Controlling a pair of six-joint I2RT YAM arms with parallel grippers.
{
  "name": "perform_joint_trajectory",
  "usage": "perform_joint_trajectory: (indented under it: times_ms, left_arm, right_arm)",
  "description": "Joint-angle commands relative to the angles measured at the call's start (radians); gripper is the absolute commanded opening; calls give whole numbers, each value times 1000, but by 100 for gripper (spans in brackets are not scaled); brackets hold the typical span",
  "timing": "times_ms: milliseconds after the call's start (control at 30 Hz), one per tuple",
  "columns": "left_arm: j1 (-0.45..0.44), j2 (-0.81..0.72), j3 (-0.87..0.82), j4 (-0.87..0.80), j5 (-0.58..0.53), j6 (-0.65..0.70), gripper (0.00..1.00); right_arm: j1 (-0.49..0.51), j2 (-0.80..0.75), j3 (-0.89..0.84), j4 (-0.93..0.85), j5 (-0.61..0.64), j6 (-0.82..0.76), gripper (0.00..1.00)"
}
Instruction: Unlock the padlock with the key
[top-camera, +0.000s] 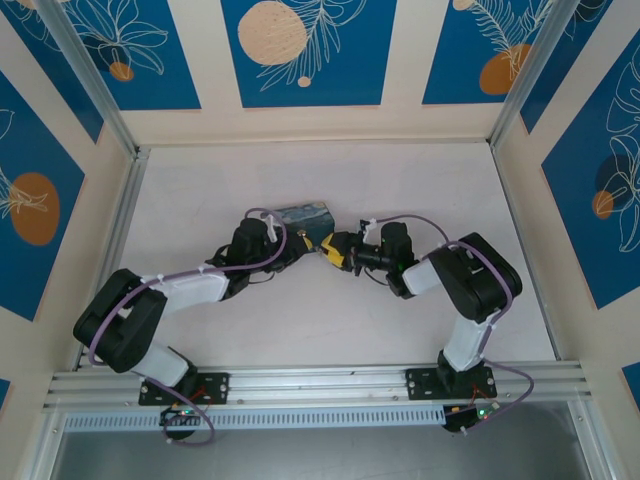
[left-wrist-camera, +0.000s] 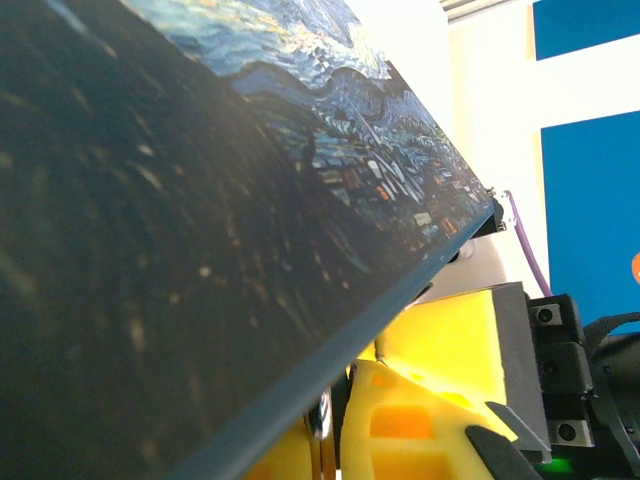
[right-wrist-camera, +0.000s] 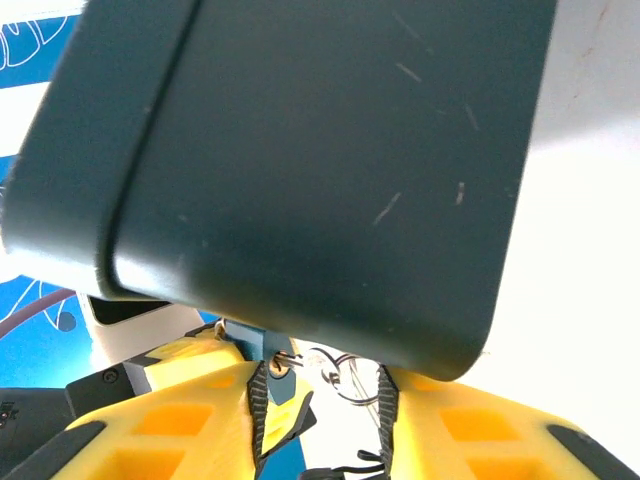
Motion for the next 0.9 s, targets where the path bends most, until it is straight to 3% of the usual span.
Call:
perform_joint_trajectory:
  times_ms: [0,467,867]
  left_arm:
    - [7,0,39,85,34,28,0]
    - [7,10,41,94,40,22,0]
    - [7,9,35,98,36,16,0]
  right_arm:
    - [2,26,24,39,11,11,35]
    - [36,57,57,71,1,34,31]
    - [41,68,50,86,5,40,14]
